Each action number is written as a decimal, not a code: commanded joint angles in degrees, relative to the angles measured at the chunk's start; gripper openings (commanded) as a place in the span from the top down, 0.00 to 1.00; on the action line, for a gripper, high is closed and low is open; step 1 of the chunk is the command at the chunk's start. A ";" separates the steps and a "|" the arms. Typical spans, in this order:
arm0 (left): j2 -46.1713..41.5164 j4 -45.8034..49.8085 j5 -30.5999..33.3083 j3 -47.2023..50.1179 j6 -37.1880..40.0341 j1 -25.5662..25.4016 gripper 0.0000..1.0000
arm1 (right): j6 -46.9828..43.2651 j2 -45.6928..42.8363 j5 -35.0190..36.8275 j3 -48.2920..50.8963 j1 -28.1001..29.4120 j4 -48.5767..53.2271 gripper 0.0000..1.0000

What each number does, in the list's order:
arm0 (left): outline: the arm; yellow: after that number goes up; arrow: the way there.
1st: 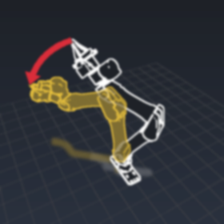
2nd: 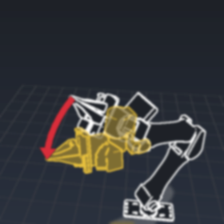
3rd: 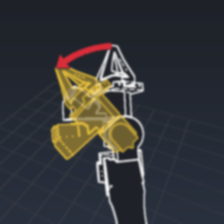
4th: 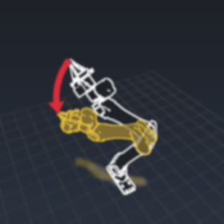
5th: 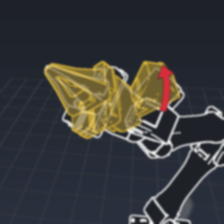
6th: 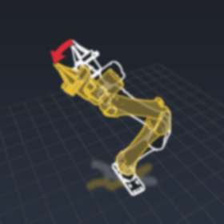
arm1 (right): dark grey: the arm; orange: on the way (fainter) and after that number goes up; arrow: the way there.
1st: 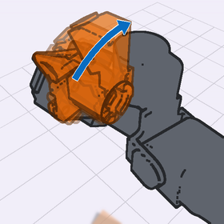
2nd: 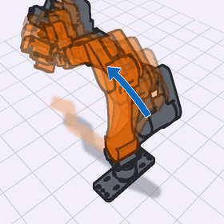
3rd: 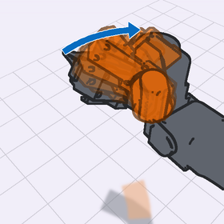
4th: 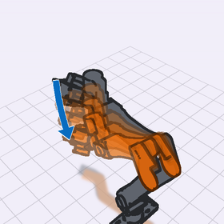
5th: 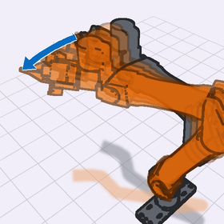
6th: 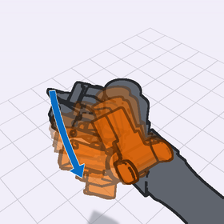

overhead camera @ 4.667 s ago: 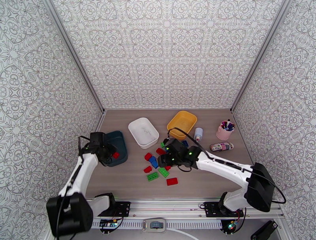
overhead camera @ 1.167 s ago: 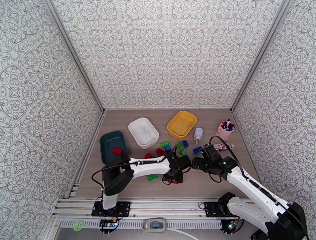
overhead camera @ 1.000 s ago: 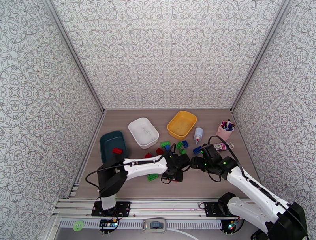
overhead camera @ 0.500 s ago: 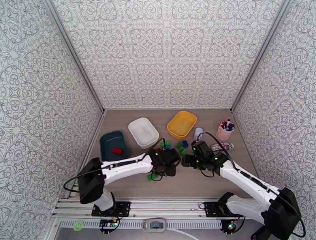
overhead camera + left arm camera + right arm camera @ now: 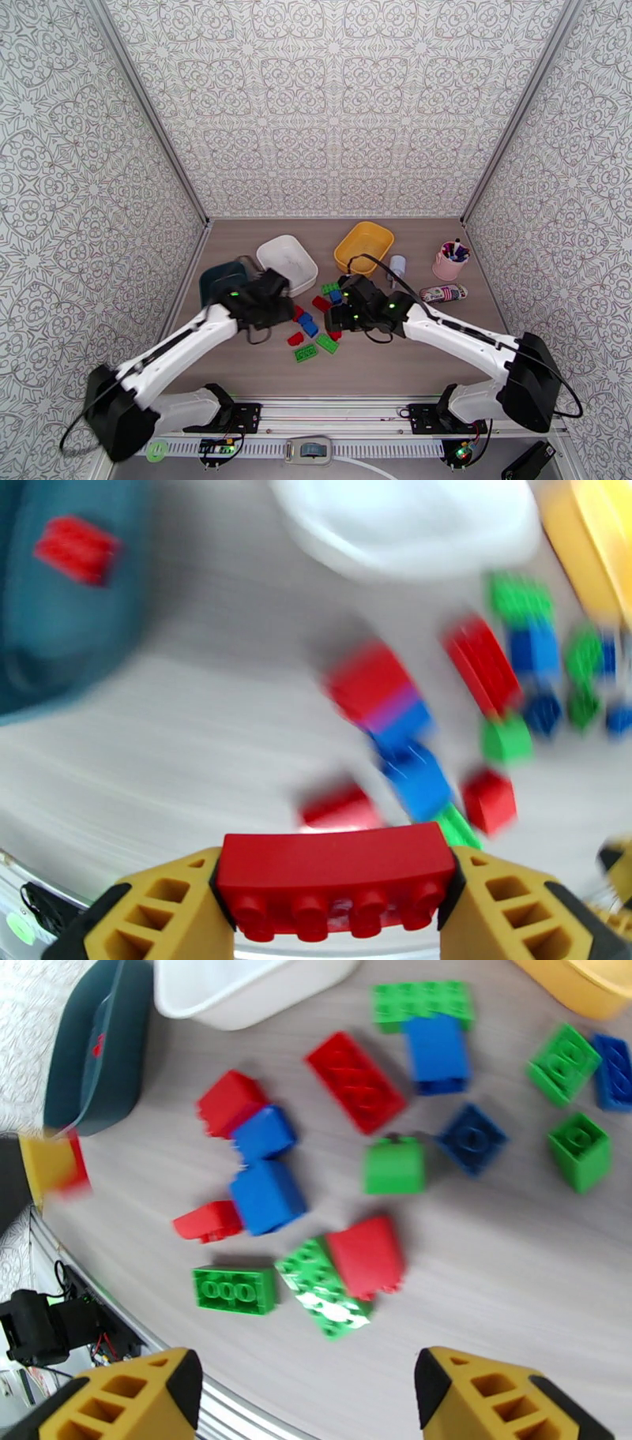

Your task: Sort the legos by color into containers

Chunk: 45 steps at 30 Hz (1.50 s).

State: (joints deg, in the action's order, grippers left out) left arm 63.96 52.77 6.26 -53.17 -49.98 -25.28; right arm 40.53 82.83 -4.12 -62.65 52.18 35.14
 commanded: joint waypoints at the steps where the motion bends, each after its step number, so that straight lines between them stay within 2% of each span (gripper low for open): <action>1: -3.53 -2.59 -5.44 3.40 5.85 11.13 0.47 | -0.54 1.75 1.48 -3.46 1.04 0.69 0.25; 5: -3.40 -6.11 -11.05 4.66 9.58 25.04 0.46 | -0.54 2.01 1.91 -4.81 1.17 1.41 0.25; 8: -0.75 -8.61 -14.35 3.68 11.74 32.34 0.46 | -0.89 1.39 3.99 -5.50 1.17 3.40 0.25; 10: 1.67 -9.79 -15.65 2.50 12.89 35.46 0.46 | -1.03 0.84 5.85 -5.85 1.14 5.09 0.24; 13: 5.53 -10.36 -16.47 0.04 14.39 38.21 0.42 | -1.25 -0.20 8.22 -5.99 1.08 7.14 0.23; 16: 7.64 -10.07 -16.08 -1.94 15.49 39.14 0.20 | -1.46 -1.44 10.06 -5.90 0.83 8.56 0.22; 17: 7.82 -9.89 -15.89 -2.38 15.76 39.25 0.16 | -1.59 -1.87 10.53 -5.81 0.58 8.99 0.21; 23: 5.13 -9.20 -15.45 -2.65 16.68 38.99 0.14 | -2.17 -4.89 11.09 -4.17 -2.33 9.86 0.17; 27: 2.00 -7.92 -14.71 -2.49 17.46 36.73 0.14 | -2.91 -6.80 11.20 -3.59 -4.87 10.41 0.13; 31: -0.93 -6.66 -12.91 -2.23 16.73 30.67 0.14 | -2.33 -9.02 12.06 -2.90 -7.55 10.92 0.06; 33: -1.93 -6.67 -11.56 -1.81 15.69 25.96 0.14 | -1.47 -9.76 12.42 -2.68 -8.98 11.30 0.01; 40: -2.58 -6.48 -2.45 -1.70 8.94 6.93 0.18 | -0.02 -13.10 15.05 0.33 -11.17 8.50 0.01; 45: -1.35 -7.36 1.38 -0.78 2.45 -4.96 0.19 | 0.77 -16.61 15.13 2.51 -12.55 7.67 0.01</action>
State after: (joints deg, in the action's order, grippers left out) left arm 62.00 44.80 3.25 -54.37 -42.24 -26.39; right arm 40.10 68.03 9.67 -61.12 40.73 43.86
